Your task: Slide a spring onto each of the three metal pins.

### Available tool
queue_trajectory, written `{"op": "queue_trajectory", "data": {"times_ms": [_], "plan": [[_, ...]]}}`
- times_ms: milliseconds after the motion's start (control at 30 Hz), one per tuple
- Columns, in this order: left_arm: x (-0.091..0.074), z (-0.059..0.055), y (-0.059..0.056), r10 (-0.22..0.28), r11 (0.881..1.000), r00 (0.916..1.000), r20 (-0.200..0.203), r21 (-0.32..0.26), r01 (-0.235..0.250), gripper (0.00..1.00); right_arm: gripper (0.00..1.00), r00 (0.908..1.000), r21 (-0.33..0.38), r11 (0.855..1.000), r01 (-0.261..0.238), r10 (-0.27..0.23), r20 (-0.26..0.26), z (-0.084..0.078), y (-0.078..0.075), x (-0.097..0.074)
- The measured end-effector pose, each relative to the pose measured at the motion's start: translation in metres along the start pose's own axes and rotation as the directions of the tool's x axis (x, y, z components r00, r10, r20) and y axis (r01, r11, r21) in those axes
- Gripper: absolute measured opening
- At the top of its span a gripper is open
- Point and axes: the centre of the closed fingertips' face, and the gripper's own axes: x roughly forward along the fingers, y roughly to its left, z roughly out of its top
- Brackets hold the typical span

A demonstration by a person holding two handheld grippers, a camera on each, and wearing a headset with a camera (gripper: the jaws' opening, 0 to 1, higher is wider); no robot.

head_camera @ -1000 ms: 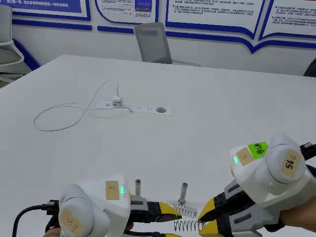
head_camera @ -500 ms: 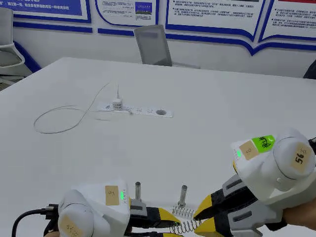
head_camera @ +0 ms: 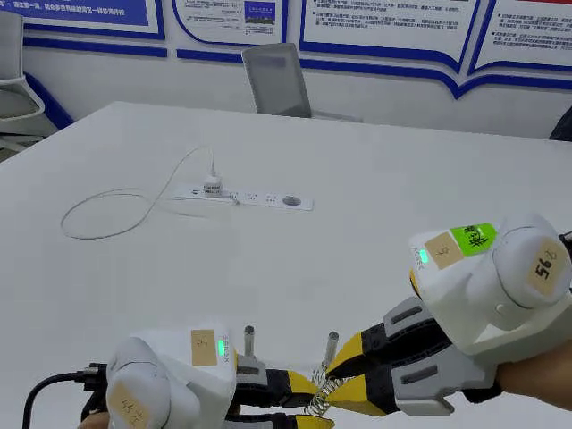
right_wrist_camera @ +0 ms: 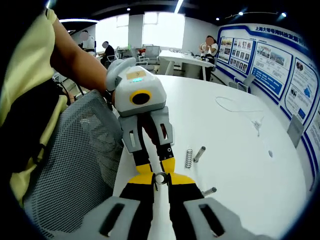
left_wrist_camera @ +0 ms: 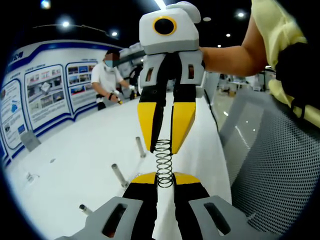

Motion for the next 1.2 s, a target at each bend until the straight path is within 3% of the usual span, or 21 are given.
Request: {"op": "queue_trajectory", "data": {"times_ms": [600, 767, 933, 1200], "plan": [[0.002, 0.003, 0.001, -0.002, 1.000, 0.9998, 0.018, -0.011, 0.003, 0.13, 0.11, 0.9991, 0.005, 1.000, 0.022, -0.023, 0.036, 0.006, -0.003, 0.005], [0.001, 0.001, 0.002, 0.002, 1.000, 0.9999, 0.012, -0.030, -0.002, 0.19, 0.11, 0.9988, 0.010, 0.999, 0.039, -0.039, 0.030, 0.004, -0.008, 0.001], [-0.011, -0.005, 0.011, 0.041, 0.997, 0.9991, 0.015, -0.069, -0.040, 0.23, 0.11, 0.9969, 0.024, 0.997, 0.070, -0.071, 0.034, 0.000, -0.017, -0.009], [-0.038, -0.013, 0.025, 0.126, 0.977, 0.9911, 0.043, -0.177, -0.117, 0.30, 0.11, 0.9924, 0.050, 0.992, 0.118, -0.119, 0.031, -0.008, -0.028, -0.024]]}}
